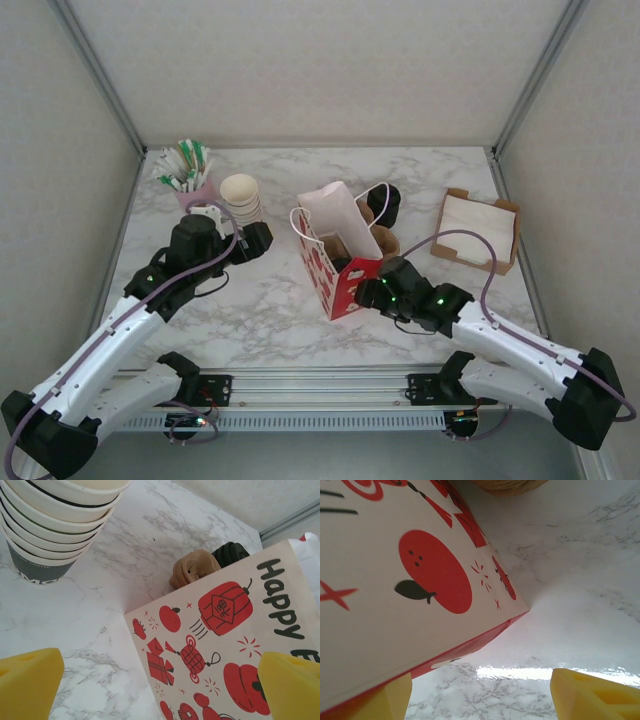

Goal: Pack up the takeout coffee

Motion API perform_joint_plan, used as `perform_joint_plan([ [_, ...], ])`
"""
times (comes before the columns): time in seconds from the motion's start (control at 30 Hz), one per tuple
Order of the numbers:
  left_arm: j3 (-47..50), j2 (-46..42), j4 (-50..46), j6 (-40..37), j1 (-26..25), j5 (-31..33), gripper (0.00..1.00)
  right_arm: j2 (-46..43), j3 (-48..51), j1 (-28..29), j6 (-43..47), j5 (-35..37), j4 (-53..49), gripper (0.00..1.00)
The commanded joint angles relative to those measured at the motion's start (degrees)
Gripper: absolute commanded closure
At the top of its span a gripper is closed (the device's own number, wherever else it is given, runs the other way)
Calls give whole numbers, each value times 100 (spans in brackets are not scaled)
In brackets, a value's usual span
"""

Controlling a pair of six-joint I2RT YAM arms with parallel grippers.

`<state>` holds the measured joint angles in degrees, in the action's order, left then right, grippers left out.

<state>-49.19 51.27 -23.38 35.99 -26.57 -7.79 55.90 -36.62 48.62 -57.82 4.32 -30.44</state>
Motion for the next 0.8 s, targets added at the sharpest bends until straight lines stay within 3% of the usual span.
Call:
perform_joint_plan([
  [0.0,-217,62,40,-107,83,-97,0,318,-334,-11,98,13,257,26],
  [0.23,-356,136,131,-99,108,-81,0,792,-579,-13,210,-14,528,26],
  [0.43,-601,160,96,-107,108,-41,0,918,-983,-11,226,293,-303,26],
  [0.77,-1916,705,-688,-764,112,824,0,-242,-1261,-2,822,309,-1687,15],
])
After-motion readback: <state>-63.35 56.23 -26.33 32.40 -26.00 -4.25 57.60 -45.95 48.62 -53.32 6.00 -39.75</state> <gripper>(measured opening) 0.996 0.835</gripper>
